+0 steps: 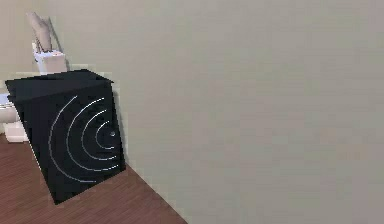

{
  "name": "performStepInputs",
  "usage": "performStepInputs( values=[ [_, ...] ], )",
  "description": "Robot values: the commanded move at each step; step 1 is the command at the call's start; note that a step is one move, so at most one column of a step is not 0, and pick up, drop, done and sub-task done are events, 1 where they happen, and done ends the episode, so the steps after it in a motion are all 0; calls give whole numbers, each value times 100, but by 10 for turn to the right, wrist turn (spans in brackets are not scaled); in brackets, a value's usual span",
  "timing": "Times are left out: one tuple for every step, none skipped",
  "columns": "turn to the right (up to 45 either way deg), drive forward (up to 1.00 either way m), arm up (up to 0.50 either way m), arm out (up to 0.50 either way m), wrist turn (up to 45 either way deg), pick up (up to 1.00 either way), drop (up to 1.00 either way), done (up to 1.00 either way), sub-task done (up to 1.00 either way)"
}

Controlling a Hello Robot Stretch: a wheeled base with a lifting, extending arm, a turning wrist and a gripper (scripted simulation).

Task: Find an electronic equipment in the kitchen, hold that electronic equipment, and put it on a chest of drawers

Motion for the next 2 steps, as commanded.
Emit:
performStepInputs(
  values=[
    [0,0,0,-10,0,0,0,0,0],
    [0,0,0,0,0,0,0,100,0]
  ],
)
